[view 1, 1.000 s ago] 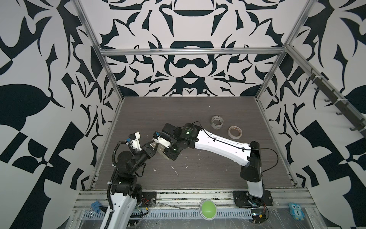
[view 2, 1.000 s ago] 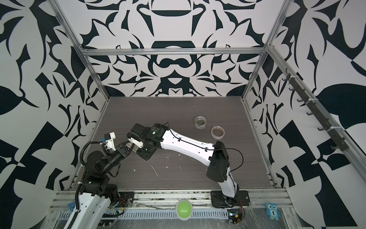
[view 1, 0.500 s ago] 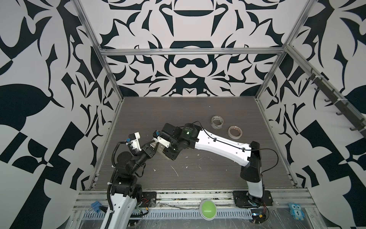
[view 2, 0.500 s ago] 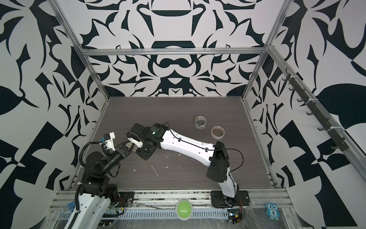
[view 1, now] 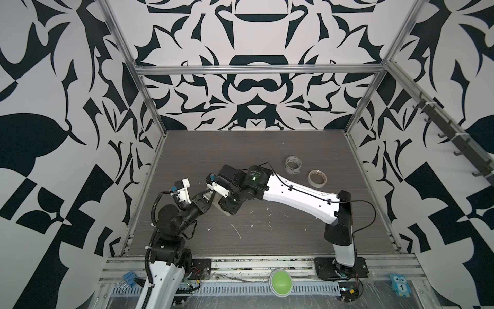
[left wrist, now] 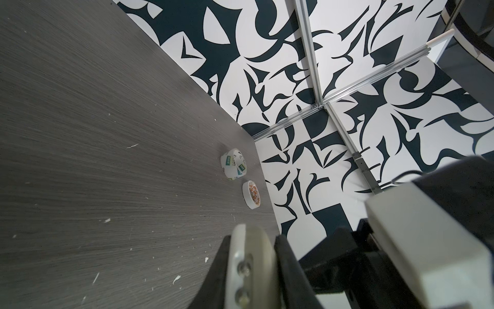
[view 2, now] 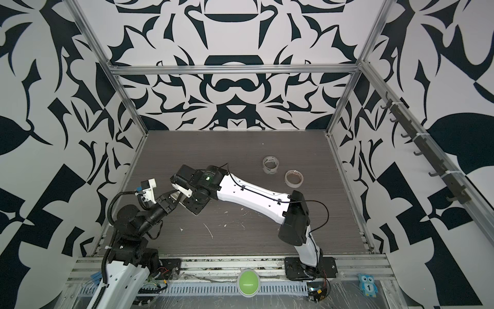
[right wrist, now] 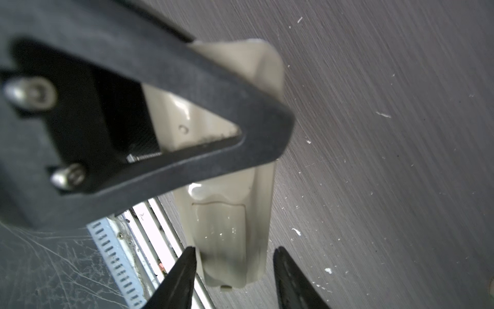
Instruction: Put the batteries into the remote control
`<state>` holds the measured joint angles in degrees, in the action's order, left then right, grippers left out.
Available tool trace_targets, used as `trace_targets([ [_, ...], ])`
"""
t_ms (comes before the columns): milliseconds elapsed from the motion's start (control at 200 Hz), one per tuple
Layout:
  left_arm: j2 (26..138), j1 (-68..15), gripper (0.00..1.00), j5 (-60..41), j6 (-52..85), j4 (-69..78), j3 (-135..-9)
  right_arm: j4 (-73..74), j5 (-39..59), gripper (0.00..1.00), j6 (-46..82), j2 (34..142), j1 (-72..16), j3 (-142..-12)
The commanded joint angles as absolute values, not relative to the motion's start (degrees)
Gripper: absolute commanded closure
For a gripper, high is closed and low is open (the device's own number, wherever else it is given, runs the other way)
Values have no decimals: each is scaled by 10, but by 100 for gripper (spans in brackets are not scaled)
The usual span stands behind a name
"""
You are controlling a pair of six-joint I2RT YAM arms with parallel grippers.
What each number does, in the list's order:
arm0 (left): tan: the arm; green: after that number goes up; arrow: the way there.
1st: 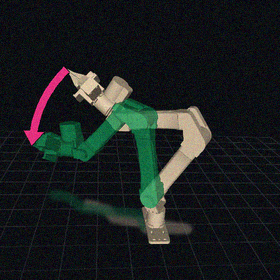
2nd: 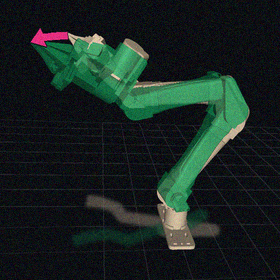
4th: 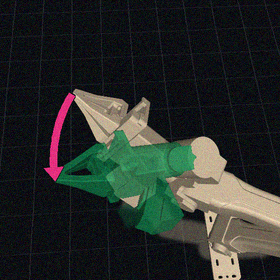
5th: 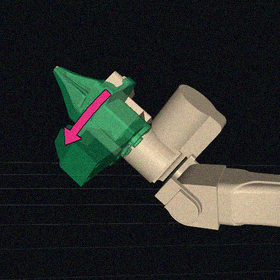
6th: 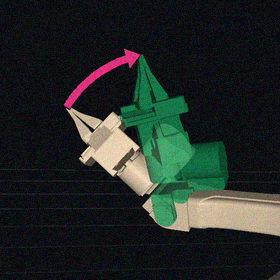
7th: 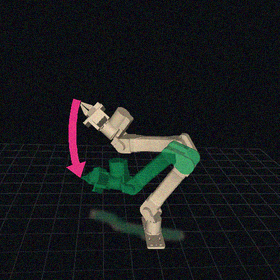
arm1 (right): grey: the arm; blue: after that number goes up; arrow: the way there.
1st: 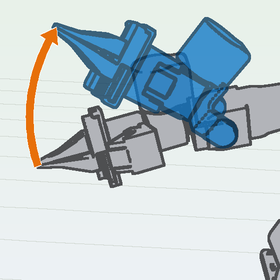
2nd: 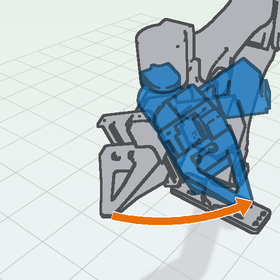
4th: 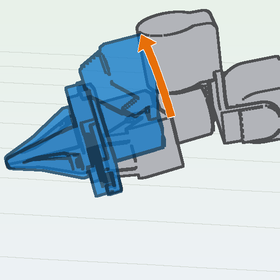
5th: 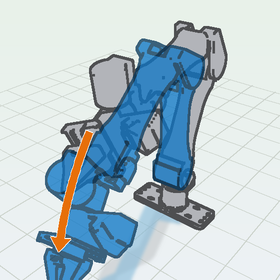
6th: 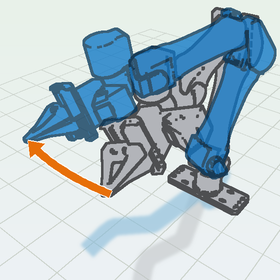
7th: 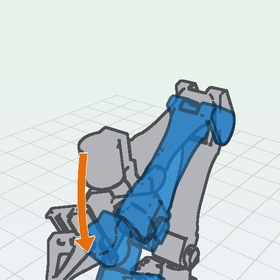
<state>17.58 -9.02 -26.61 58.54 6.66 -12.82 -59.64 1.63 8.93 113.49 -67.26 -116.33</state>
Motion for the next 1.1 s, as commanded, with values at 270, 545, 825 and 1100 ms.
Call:
trace_targets([
  [270,178,-92,100,-273,592,99,-123,-592,6,36,92,1116,-678,-1215],
  [545,194,-92,100,-293,627,124,-118,-597,2,40,70,1065,-678,-1213],
  [825,246,-92,100,-358,684,207,-111,-570,-1,40,11,967,-679,-1127],
  [1100,283,-92,100,-433,716,257,-128,-513,19,39,-46,873,-678,-1020],
])
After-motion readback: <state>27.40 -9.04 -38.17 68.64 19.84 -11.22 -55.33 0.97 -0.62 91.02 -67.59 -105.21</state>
